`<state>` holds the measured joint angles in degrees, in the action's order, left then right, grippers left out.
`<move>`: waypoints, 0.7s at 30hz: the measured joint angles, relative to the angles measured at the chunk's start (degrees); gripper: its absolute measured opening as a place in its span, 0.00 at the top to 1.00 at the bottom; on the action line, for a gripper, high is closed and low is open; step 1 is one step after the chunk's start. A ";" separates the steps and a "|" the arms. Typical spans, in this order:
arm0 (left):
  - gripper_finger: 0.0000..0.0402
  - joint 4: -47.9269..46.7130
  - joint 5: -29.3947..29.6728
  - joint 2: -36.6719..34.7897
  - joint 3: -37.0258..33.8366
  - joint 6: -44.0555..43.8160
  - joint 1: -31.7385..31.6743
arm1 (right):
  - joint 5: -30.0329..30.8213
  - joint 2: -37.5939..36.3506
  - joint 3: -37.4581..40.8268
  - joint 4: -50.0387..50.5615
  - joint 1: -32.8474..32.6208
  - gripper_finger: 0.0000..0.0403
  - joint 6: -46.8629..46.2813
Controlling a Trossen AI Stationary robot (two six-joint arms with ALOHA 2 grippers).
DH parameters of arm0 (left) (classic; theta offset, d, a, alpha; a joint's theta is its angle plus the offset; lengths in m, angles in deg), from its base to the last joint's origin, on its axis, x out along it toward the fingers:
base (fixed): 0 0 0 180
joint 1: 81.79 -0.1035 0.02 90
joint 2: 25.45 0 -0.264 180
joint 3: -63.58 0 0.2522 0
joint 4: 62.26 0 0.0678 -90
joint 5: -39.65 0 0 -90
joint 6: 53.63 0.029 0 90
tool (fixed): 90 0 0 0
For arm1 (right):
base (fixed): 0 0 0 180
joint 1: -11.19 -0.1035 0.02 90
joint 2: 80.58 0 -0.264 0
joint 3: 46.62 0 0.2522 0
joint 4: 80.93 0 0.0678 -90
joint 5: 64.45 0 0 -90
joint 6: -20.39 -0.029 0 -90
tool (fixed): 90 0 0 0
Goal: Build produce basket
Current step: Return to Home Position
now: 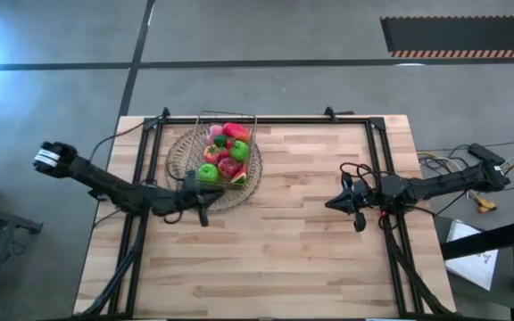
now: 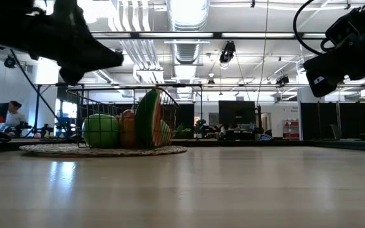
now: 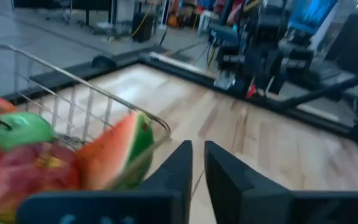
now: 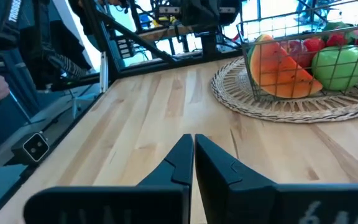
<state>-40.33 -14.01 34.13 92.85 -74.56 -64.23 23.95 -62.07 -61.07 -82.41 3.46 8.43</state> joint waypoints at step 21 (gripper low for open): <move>1.00 -0.60 -9.39 -29.58 -15.02 6.05 -4.96 | 0.18 0.04 0.04 0.35 0.00 0.98 -1.09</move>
<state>-40.93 -23.40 4.55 77.82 -68.51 -69.19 24.13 -62.03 -61.03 -82.06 3.46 7.33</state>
